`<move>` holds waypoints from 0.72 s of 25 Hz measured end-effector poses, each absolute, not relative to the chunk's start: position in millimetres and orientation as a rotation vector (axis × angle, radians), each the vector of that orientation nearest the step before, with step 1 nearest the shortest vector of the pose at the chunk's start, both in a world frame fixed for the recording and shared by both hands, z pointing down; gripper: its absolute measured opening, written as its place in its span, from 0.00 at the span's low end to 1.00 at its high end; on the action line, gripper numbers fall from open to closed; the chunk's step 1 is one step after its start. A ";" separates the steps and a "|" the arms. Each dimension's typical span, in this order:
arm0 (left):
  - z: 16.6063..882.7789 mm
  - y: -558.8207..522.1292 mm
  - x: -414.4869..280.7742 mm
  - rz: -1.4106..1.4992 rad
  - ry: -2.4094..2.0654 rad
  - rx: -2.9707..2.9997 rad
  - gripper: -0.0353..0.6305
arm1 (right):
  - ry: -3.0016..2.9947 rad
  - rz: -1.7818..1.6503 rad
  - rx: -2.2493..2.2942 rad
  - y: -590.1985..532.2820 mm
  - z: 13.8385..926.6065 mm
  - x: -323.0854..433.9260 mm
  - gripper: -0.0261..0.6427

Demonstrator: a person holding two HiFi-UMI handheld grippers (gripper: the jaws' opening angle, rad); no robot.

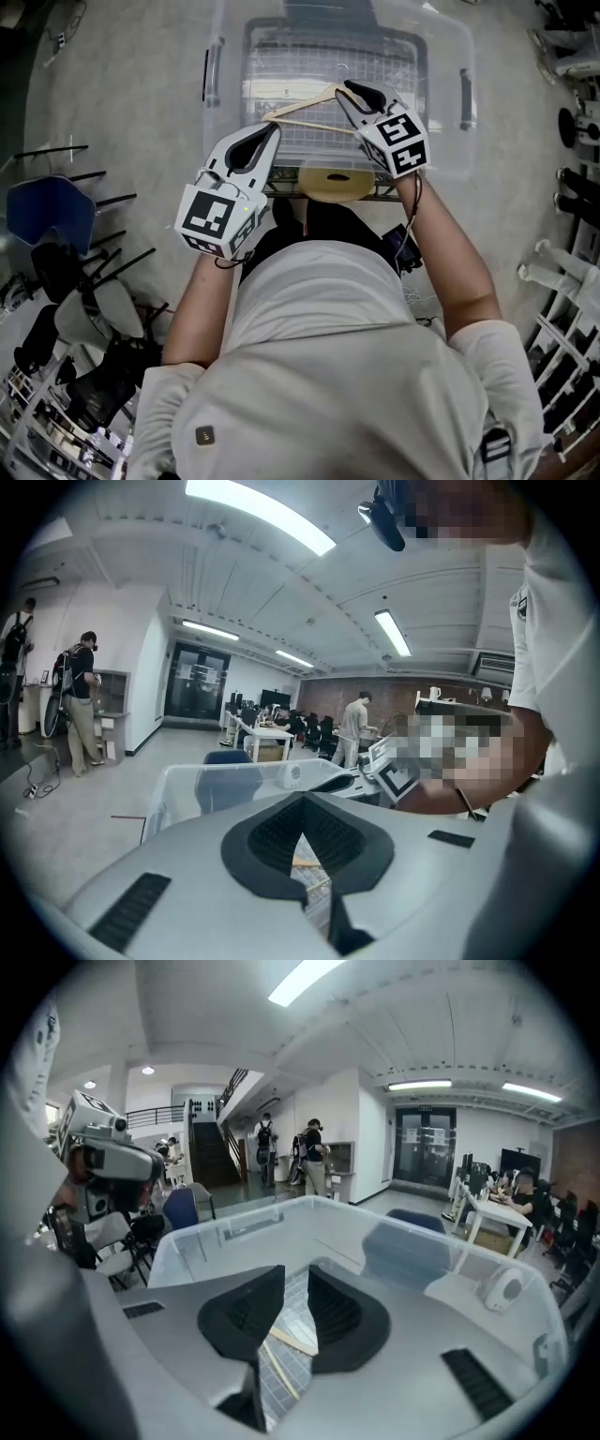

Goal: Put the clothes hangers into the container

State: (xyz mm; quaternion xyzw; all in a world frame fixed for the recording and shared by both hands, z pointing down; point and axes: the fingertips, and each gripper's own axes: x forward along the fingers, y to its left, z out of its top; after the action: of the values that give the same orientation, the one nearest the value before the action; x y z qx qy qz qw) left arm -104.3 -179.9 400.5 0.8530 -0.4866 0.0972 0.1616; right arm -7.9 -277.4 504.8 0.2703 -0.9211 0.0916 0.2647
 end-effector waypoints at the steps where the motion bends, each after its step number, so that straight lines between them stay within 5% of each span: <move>1: 396.1 -174.6 -104.9 0.272 -1.384 2.445 0.08 | -2.504 0.240 0.745 -268.9 492.3 -9.2 0.17; 18: 353.2 -95.5 -114.6 0.233 -1.271 2.607 0.08 | -2.693 0.099 0.928 -126.4 363.6 -15.7 0.08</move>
State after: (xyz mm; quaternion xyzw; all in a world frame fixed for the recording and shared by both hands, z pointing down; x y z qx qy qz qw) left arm -114.6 -95.5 353.2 0.8899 -0.4341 0.0796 0.1158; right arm -15.7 -126.4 363.6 0.3222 -0.9349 0.0345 0.1450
